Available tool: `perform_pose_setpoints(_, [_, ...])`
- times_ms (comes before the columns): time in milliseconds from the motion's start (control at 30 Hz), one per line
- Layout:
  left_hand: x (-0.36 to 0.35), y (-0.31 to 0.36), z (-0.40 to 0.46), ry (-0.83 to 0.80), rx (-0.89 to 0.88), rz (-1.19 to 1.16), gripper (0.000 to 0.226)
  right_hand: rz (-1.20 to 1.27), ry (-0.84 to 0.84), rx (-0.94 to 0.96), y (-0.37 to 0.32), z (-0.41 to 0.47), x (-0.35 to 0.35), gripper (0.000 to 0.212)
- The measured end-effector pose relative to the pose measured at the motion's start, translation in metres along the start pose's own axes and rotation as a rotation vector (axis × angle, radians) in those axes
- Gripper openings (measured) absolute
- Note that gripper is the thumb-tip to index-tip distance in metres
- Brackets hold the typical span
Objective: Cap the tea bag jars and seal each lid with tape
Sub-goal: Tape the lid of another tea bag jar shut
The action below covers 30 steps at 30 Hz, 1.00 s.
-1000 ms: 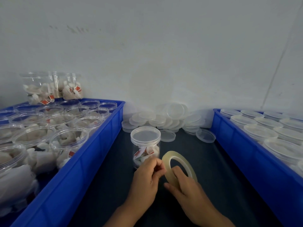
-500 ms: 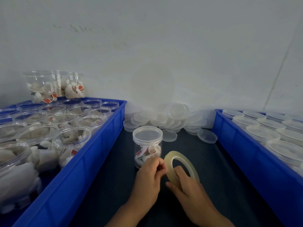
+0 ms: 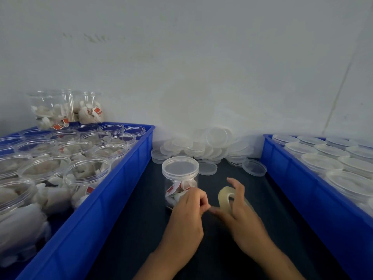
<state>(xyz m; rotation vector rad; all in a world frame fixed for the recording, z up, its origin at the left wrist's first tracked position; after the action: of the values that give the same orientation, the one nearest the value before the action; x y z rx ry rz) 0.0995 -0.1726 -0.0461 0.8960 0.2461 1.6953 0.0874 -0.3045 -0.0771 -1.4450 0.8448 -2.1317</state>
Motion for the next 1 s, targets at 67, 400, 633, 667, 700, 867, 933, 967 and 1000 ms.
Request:
perform_pose_setpoints(67, [0.006,-0.002,0.002,0.027,0.008,0.020,0.045,-0.077,-0.083,0.062,-0.003,-0.002,-0.004,0.061])
perform_pose_setpoints(400, [0.029,0.007,0.004,0.144,-0.104,0.012,0.054,-0.050,-0.075,0.105,-0.007,0.001,0.004,0.015])
perform_pose_setpoints(633, [0.035,0.019,0.002,0.246,-0.248,0.108,0.026,-0.076,0.086,0.105,-0.008,-0.003,0.013,0.018])
perform_pose_setpoints(667, [0.042,0.014,0.002,0.315,-0.208,0.105,0.025,-0.060,0.117,0.137,-0.013,-0.005,0.015,0.018])
perform_pose_setpoints(700, [0.051,0.005,0.003,0.391,-0.138,0.090,0.027,-0.055,0.149,0.168,-0.018,-0.006,0.018,0.018])
perform_pose_setpoints(867, [0.050,-0.061,0.008,0.391,0.276,-0.166,0.081,-0.066,0.213,0.227,-0.030,-0.009,0.026,0.023])
perform_pose_setpoints(933, [0.028,-0.074,0.012,0.232,0.391,-0.358,0.099,-0.062,0.196,0.227,-0.030,-0.010,0.025,0.023])
perform_pose_setpoints(967, [0.022,-0.076,0.014,0.190,0.392,-0.378,0.101,-0.060,0.191,0.227,-0.030,-0.010,0.025,0.023])
perform_pose_setpoints(1000, [0.018,-0.077,0.015,0.170,0.373,-0.364,0.100,-0.062,0.191,0.228,-0.031,-0.010,0.024,0.023])
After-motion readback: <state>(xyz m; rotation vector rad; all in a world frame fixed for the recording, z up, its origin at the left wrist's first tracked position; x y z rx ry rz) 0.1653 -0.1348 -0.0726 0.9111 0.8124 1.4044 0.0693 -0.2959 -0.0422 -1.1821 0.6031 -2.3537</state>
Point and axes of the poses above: each hand's wrist, its own z-axis towards the middle knuckle, its own x-axis out of the back of the hand, y = z × x, the point moved 10 cm from there along z, towards the middle knuckle, and after that the axes turned 5 degrees about y, right-handed, at the moved point
